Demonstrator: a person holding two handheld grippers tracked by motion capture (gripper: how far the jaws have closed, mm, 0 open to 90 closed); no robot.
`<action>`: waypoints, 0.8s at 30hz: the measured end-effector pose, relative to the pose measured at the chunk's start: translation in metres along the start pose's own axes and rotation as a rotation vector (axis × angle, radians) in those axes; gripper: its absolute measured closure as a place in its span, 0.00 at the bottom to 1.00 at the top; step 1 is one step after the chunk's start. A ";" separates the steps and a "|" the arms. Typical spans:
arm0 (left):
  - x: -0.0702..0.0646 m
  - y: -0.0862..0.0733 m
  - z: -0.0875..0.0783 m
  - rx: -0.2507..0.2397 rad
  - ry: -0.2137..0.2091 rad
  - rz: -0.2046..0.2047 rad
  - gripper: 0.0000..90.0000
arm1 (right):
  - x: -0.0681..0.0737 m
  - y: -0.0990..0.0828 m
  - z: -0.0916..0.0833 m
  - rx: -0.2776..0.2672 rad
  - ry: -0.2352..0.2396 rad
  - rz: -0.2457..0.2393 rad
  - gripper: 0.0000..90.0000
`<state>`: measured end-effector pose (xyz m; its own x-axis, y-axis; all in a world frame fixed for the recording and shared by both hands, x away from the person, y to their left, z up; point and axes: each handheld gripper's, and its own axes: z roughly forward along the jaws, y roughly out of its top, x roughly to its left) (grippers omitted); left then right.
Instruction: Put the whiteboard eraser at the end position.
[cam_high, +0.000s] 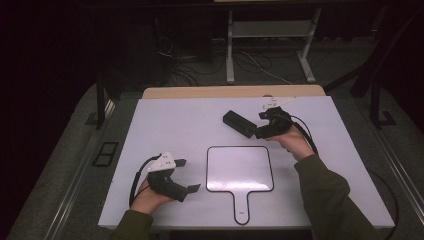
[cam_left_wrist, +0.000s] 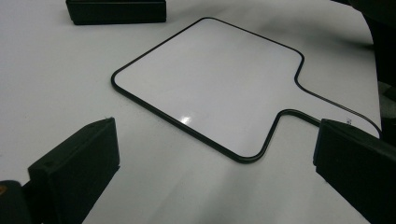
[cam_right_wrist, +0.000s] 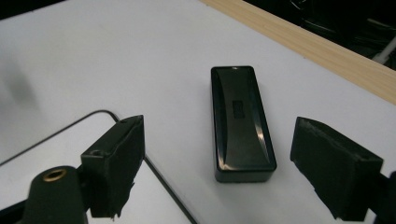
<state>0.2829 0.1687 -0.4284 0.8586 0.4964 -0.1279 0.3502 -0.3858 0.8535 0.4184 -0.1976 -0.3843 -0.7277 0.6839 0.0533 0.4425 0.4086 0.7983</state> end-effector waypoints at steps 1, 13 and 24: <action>0.000 0.000 0.000 0.000 0.001 -0.003 0.00 | 0.002 -0.001 -0.001 0.002 -0.009 -0.005 0.18; 0.000 -0.002 -0.001 0.003 -0.001 -0.004 0.00 | 0.014 -0.031 -0.022 -0.030 0.005 0.021 0.18; -0.004 -0.003 -0.002 -0.002 0.001 -0.003 0.00 | 0.020 -0.055 -0.041 -0.081 0.023 0.056 0.18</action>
<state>0.2781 0.1693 -0.4291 0.8571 0.4985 -0.1299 0.3519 -0.3825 0.8543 0.3580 -0.2313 -0.4026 -0.7151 0.6900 0.1122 0.4398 0.3193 0.8394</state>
